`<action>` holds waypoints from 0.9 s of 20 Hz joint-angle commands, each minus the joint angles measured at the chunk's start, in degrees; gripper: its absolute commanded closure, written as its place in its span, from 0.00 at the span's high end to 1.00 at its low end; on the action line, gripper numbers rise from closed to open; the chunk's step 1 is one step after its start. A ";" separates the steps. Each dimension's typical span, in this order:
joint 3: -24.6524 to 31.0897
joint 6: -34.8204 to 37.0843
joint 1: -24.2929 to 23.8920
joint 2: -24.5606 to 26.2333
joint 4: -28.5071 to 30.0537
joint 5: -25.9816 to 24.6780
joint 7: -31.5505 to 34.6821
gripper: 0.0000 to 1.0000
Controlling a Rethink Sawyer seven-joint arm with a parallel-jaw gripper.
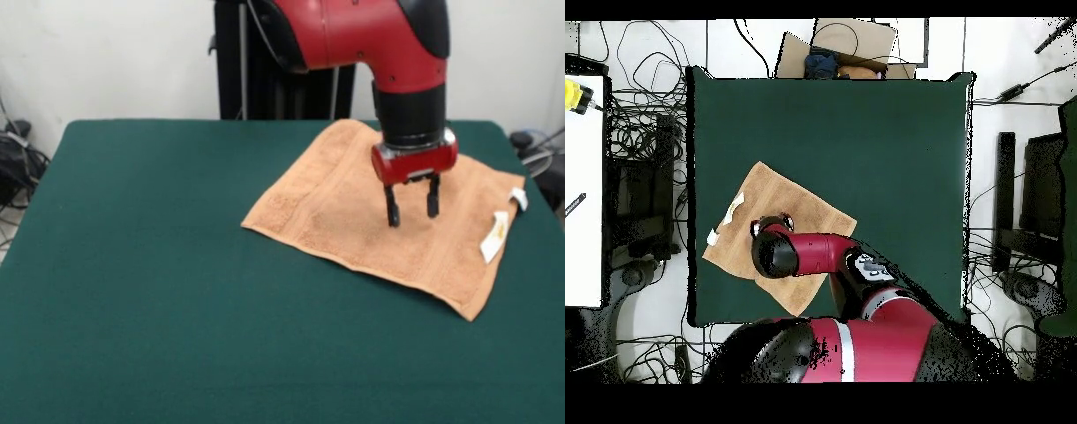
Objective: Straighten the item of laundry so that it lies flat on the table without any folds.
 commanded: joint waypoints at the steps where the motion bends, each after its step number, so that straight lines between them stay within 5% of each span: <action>1: 0.18 -1.18 3.39 0.99 -6.64 -0.84 6.87 1.00; 18: -7.46 -2.35 10.07 -5.76 -1.83 1.50 11.08 1.00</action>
